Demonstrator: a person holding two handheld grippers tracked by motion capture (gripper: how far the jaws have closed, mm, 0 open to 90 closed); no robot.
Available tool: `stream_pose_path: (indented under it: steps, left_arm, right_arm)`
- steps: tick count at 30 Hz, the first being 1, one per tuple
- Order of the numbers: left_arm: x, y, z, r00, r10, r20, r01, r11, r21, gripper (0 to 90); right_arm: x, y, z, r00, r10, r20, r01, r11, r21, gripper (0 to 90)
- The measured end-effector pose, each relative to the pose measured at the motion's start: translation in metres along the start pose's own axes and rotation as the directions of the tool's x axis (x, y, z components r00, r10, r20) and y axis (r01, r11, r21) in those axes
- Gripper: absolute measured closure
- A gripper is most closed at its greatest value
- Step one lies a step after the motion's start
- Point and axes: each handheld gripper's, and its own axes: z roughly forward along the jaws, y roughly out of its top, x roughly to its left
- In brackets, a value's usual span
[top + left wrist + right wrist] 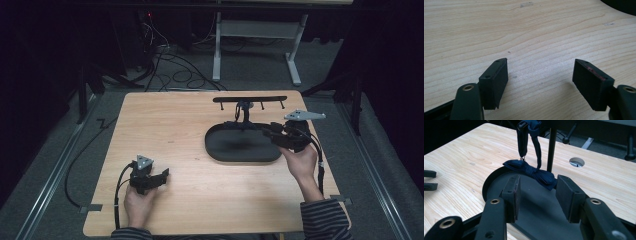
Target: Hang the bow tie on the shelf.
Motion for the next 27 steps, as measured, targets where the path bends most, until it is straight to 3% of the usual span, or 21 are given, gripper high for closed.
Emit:
stream_pose_path:
  steps: [27]
  left_arm:
    - [0.000, 0.000, 0.000, 1.0000, -0.003, 0.002, 0.003, 1.0000, 0.000, 28.9]
  right_arm:
    - [0.014, -0.033, -0.004, 0.9987, 0.030, -0.042, -0.030, 0.9995, -0.007, 54.0]
